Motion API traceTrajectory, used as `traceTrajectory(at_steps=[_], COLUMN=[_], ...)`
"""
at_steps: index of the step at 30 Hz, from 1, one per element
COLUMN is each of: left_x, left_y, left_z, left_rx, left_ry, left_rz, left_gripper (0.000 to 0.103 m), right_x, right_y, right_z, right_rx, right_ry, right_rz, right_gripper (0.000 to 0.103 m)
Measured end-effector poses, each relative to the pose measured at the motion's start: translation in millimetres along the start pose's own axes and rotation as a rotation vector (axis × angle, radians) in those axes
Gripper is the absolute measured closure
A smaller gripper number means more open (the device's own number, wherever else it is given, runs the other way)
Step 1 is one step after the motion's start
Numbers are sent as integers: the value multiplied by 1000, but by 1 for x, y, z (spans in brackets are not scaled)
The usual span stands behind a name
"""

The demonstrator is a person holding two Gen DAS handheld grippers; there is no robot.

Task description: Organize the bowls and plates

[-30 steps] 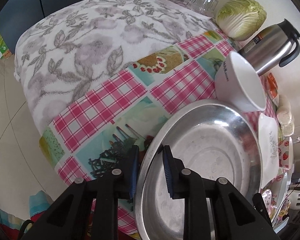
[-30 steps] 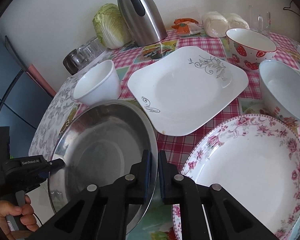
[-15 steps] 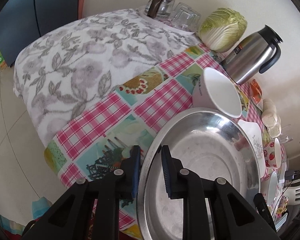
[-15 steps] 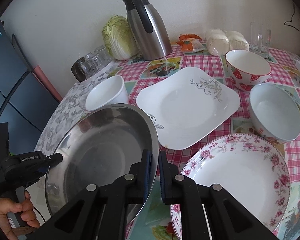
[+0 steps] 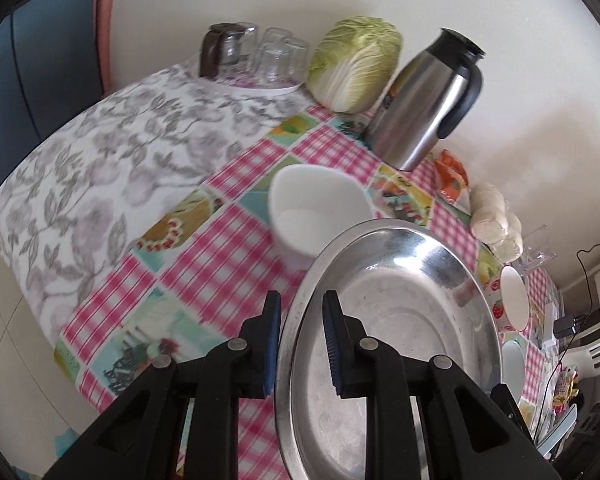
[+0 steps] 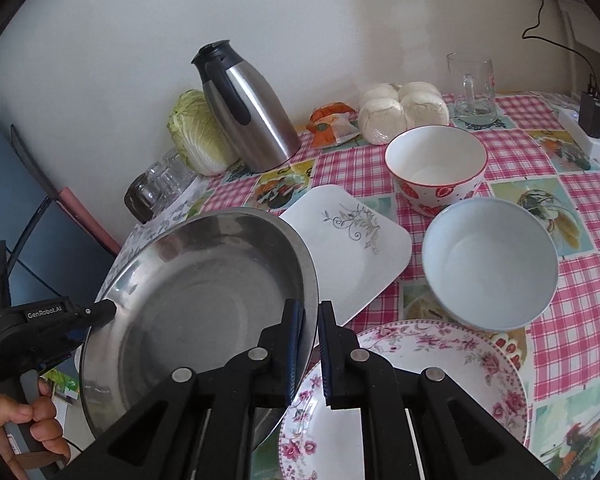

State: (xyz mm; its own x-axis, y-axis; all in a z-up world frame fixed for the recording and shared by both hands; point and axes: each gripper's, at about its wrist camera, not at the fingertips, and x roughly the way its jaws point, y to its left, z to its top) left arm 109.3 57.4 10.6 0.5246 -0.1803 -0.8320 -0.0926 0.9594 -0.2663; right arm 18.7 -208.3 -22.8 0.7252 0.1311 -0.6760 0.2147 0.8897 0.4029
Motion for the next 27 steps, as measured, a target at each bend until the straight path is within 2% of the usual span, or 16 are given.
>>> traceTrajectory(at_steps=[7,14,20,27], left_x=[20,40,58,79], left_y=[-47,-75,-77,-73], left_z=[12,22,29,35], left_rx=[82,122,100,89], left_ry=[15,20,46,61], left_rz=[-22,-37,-77,-83], left_gripper=[81,81,81,81], right_x=[-7,-2,9,23], right_y=[-34,-53,-61,-58], right_z=[20,33,41,48], right_rx=[75,114,116,77], right_ry=[-63,-89,-84,-81], right_rz=[-19,-56,-75,-98], right_gripper=[93,93,92,91])
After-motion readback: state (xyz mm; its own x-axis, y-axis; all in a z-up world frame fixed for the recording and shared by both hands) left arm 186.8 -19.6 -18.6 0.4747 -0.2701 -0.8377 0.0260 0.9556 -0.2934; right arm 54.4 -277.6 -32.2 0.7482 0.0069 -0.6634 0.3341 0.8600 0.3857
